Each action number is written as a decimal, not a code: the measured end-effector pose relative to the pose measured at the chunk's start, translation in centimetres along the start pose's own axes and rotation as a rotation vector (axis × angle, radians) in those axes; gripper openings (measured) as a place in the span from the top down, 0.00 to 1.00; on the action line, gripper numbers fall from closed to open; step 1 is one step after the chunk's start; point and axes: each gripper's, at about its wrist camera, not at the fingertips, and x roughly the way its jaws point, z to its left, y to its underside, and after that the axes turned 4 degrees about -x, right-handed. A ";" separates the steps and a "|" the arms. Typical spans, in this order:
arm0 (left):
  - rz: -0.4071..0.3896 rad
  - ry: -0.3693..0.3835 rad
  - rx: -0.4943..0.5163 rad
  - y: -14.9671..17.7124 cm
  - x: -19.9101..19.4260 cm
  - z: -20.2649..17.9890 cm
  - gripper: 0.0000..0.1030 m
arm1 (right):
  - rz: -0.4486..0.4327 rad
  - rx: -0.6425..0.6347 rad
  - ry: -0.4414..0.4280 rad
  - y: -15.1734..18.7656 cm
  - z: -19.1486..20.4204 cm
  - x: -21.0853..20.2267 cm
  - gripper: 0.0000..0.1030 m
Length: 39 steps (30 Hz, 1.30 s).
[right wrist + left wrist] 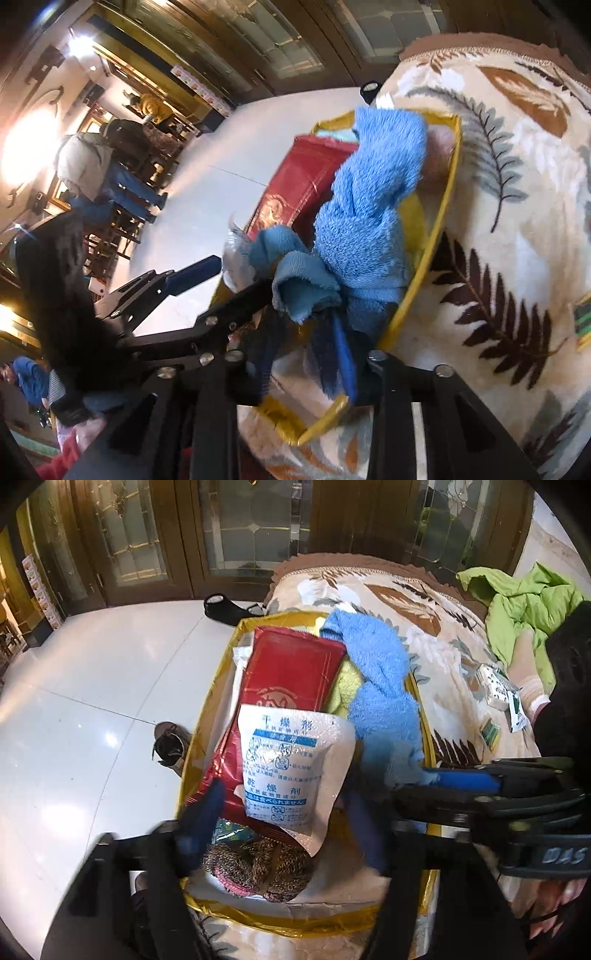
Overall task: Organize soft objects
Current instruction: 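Carry the desiccant packet into the box with left tool while right tool drops the glove in, then withdraw both open tools from the box toward the remaining green packets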
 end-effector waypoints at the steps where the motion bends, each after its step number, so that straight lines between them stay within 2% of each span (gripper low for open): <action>1: -0.017 -0.005 0.003 0.0 -0.5 -0.1 0.28 | -0.007 0.005 -0.007 0.2 0.0 -0.4 0.66; 8: -0.046 -0.032 0.020 -0.2 -1.9 -1.2 0.26 | -0.039 0.025 -0.038 0.8 -1.0 -2.9 0.65; 10: -0.050 -0.024 0.020 -0.3 -2.1 -1.6 0.26 | -0.062 0.041 -0.047 1.0 -1.6 -3.9 0.61; 13: -0.066 -0.036 0.023 -0.5 -2.5 -2.6 0.26 | -0.095 0.052 -0.047 1.1 -2.5 -5.8 0.61; 23: -0.087 -0.008 0.098 -1.0 -2.3 -7.9 0.26 | -0.211 0.123 0.044 3.6 -6.7 -12.5 0.59; 33: -0.060 0.016 0.189 -0.8 -0.9 -12.9 0.25 | -0.264 0.256 0.083 6.4 -11.8 -15.8 0.57; 39: -0.053 0.028 0.232 -1.0 -0.1 -15.4 0.25 | -0.285 0.276 0.108 7.2 -13.1 -17.2 0.57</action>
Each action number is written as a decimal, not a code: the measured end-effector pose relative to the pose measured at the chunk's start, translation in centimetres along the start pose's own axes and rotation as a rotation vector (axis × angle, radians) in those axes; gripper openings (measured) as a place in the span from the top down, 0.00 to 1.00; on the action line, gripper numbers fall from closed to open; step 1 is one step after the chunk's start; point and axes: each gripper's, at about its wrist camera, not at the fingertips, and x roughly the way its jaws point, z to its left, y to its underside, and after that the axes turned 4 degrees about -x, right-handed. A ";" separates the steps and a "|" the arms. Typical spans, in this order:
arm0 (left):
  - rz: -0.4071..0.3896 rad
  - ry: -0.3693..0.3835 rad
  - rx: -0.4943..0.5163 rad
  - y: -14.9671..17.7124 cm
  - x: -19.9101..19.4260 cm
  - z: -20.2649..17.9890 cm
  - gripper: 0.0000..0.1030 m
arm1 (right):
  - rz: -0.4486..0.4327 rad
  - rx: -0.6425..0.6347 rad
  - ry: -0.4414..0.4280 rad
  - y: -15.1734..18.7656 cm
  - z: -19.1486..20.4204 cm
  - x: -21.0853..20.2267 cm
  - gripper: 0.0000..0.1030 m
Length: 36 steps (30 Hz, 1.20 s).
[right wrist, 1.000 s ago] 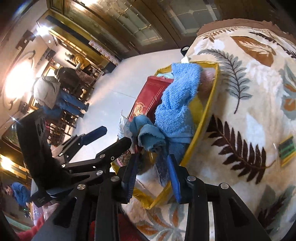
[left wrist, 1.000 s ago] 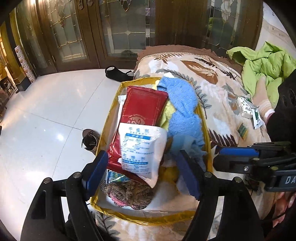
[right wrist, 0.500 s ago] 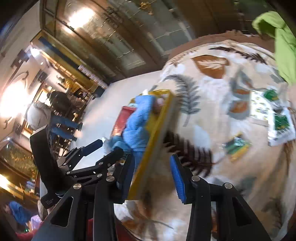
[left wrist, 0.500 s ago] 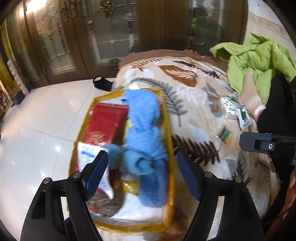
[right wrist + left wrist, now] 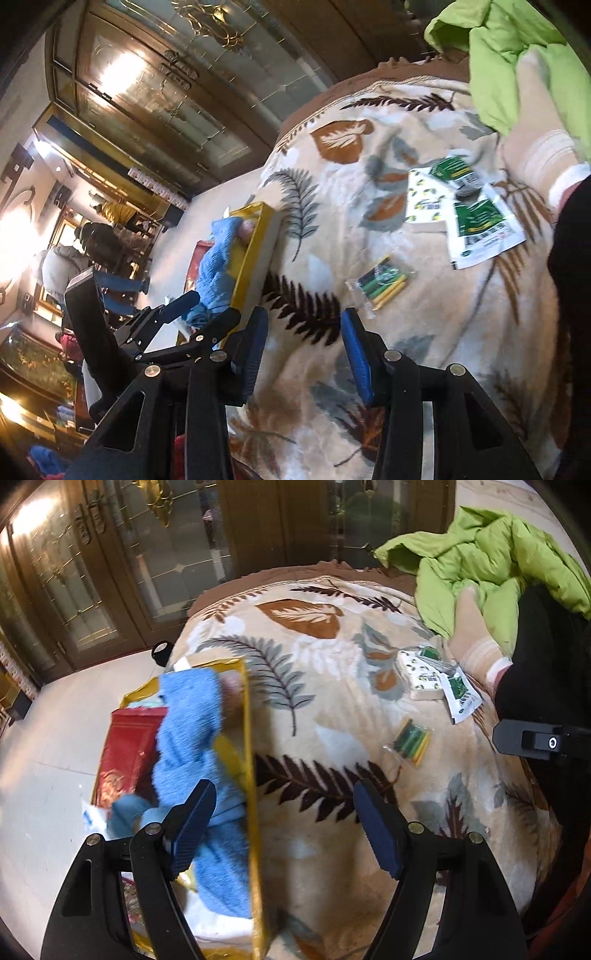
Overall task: Organize soft objects
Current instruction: 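Withdraw both open tools from the box toward the remaining green packets, then grasp the green medicine sachets with right tool while left tool approaches the stick bag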
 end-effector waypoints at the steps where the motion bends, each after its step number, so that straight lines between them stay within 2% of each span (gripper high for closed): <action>1: 0.001 0.002 0.005 -0.1 0.1 -0.3 0.25 | -0.005 0.006 0.003 0.0 -0.3 -0.2 0.56; 10: 0.014 0.015 0.054 -0.5 1.4 -2.5 0.25 | -0.020 0.076 0.038 0.4 -3.8 -1.2 0.55; 15: 0.029 0.089 0.131 -1.0 2.5 -4.4 0.25 | -0.015 0.113 0.074 0.5 -5.5 -1.1 0.53; 17: 0.039 0.129 0.165 -1.1 3.1 -5.4 0.16 | -0.017 0.125 0.077 0.3 -6.0 -1.0 0.53; 26: 0.111 0.259 0.235 -2.2 6.2 -8.9 0.16 | -0.041 0.161 0.091 -0.8 -7.6 -1.3 0.52; 36: 0.202 0.323 0.294 -3.1 9.4 -10.2 0.16 | -0.074 0.251 0.155 -2.0 -10.9 -1.8 0.46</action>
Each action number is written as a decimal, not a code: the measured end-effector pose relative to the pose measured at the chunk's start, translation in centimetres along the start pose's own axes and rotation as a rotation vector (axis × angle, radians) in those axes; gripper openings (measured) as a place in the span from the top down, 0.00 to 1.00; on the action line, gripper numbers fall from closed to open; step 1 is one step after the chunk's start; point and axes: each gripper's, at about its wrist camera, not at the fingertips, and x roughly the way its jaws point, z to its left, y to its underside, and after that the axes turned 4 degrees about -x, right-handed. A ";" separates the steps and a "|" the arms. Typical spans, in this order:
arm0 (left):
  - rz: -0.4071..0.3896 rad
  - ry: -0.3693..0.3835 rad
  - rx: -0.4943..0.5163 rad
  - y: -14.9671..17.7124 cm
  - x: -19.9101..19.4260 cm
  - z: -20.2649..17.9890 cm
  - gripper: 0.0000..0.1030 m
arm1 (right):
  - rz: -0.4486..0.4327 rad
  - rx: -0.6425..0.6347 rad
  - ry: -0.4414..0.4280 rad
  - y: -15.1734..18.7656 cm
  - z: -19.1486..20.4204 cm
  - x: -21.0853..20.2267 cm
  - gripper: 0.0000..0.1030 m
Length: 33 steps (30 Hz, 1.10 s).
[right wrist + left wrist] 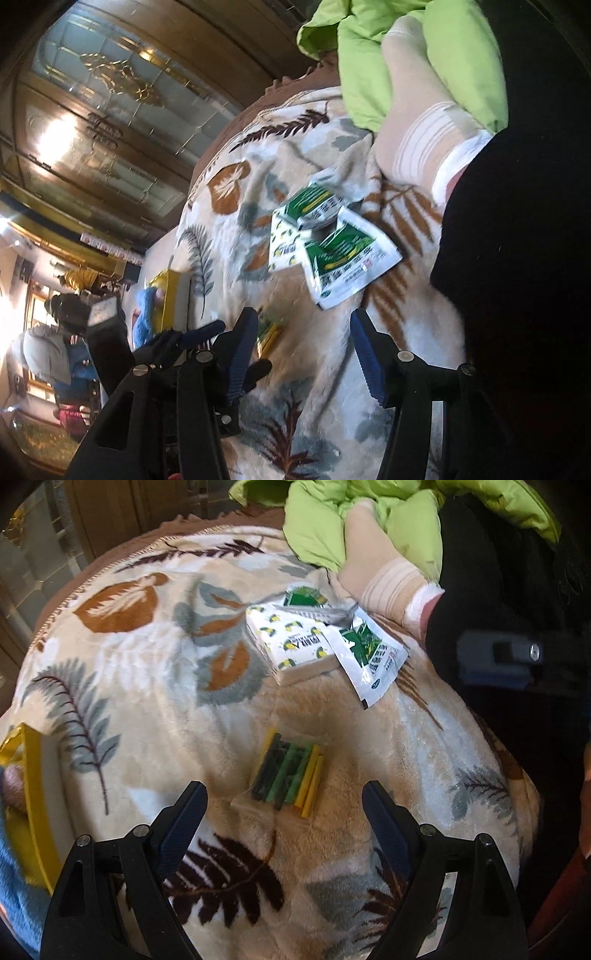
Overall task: Organize soft objects
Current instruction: 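Grasp the green medicine sachets with right tool while left tool approaches the stick bag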
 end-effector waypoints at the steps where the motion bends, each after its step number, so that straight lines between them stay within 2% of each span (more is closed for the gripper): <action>1: 0.002 0.002 0.005 -0.1 0.2 0.0 0.16 | -0.002 -0.001 0.004 -0.2 0.0 0.1 0.46; 11: 0.026 0.013 0.027 -0.6 1.9 0.3 0.16 | -0.016 -0.038 0.028 -3.1 0.8 1.0 0.46; 13: 0.031 0.007 0.033 -0.6 2.1 0.3 0.16 | -0.018 -0.056 0.050 -4.2 0.9 1.4 0.41; 16: 0.039 0.002 0.035 -0.6 2.5 0.3 0.16 | 0.005 -0.126 0.078 -6.1 1.6 2.8 0.38; 20: 0.041 0.011 0.013 -1.1 2.6 0.5 0.16 | 0.084 -0.218 0.106 -8.2 2.3 6.1 0.37; 23: 0.039 0.018 -0.002 -1.5 2.5 0.7 0.16 | 0.128 -0.254 0.099 -9.0 2.2 8.1 0.37; 25: 0.043 0.014 -0.001 -1.9 2.7 0.7 0.16 | 0.149 -0.285 0.125 -9.6 2.2 9.4 0.32; 28: 0.044 0.006 0.006 -2.0 2.9 0.6 0.16 | 0.185 -0.293 0.160 -9.9 1.6 11.1 0.31; 33: 0.047 0.000 0.014 -2.4 3.4 0.4 0.16 | 0.188 -0.261 0.102 -9.9 0.4 12.3 0.33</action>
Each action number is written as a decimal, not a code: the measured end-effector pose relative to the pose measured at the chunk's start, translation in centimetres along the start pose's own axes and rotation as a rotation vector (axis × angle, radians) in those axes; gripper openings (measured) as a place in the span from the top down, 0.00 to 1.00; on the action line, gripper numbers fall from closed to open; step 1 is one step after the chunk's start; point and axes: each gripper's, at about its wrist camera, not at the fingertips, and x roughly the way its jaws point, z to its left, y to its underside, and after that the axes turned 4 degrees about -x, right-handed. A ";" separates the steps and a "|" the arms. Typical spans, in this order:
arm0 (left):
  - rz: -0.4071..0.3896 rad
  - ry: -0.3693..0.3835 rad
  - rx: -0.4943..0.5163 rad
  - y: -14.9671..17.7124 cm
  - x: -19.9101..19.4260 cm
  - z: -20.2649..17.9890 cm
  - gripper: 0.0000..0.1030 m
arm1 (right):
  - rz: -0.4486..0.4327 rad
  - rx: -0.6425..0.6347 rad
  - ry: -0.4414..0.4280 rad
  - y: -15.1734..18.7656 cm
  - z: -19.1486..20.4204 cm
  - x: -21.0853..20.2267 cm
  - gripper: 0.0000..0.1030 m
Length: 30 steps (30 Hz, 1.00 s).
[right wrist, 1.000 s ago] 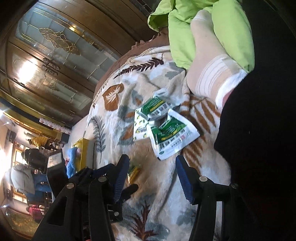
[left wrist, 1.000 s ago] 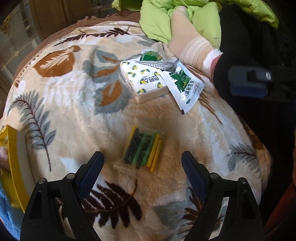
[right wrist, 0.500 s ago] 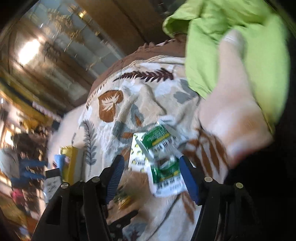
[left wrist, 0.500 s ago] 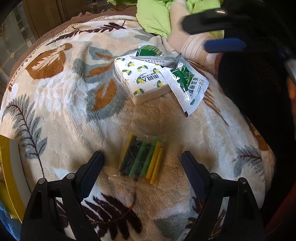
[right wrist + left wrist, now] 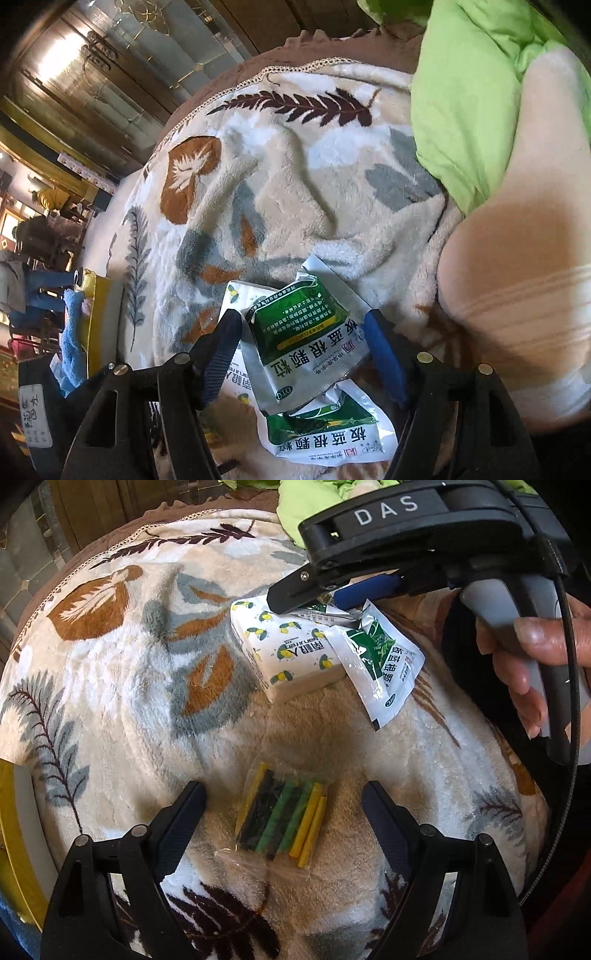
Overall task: Organize soft objects
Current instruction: 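Grasp the green medicine sachets with right tool while left tool approaches the stick bag, then grasp the bag of green and yellow sticks with left tool while right tool lifts sachets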
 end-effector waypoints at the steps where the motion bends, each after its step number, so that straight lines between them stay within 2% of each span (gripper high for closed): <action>1: 0.003 -0.010 0.011 0.0 0.1 -0.2 0.16 | -0.004 0.005 -0.002 0.2 -0.1 -0.1 0.37; 4: 0.014 -0.036 0.044 0.1 0.6 -1.0 0.12 | -0.018 0.025 -0.002 0.7 -0.2 -0.4 0.44; 8: 0.014 -0.031 0.041 0.0 0.8 -1.3 0.06 | -0.032 0.051 -0.007 1.0 -0.6 -0.9 0.50; 11: 0.017 -0.015 0.028 0.1 0.8 -1.3 0.00 | -0.046 0.059 -0.005 1.1 -0.9 -1.3 0.60; 13: 0.028 -0.017 0.040 0.2 1.2 -1.8 0.00 | -0.052 0.067 -0.014 1.2 -1.1 -1.6 0.66; 16: 0.024 -0.020 0.042 0.5 1.2 -1.8 0.00 | -0.088 0.091 -0.025 1.5 -1.7 -2.7 0.66; 20: 0.001 0.035 -0.026 0.7 0.7 -0.9 0.01 | -0.133 0.136 -0.085 2.0 -1.7 -4.5 0.66; 22: -0.003 0.025 -0.030 0.8 0.5 -0.6 0.08 | -0.158 0.143 -0.118 2.4 -1.2 -5.6 0.66; 24: -0.015 -0.005 -0.022 1.0 0.2 -0.3 0.19 | -0.178 0.142 -0.157 2.9 -0.7 -6.8 0.65; 26: -0.028 -0.029 -0.022 1.3 -0.4 0.3 0.35 | -0.199 0.140 -0.188 3.5 0.2 -7.8 0.65; 27: -0.034 -0.027 -0.027 1.3 -0.5 0.8 0.38 | -0.205 0.139 -0.199 3.6 0.6 -8.0 0.65; 29: -0.041 -0.030 -0.040 1.3 -0.7 1.7 0.55 | -0.216 0.137 -0.224 4.0 1.3 -8.8 0.65; 30: -0.044 -0.040 -0.045 1.4 -0.8 2.1 0.59 | -0.223 0.136 -0.234 4.2 1.6 -9.2 0.64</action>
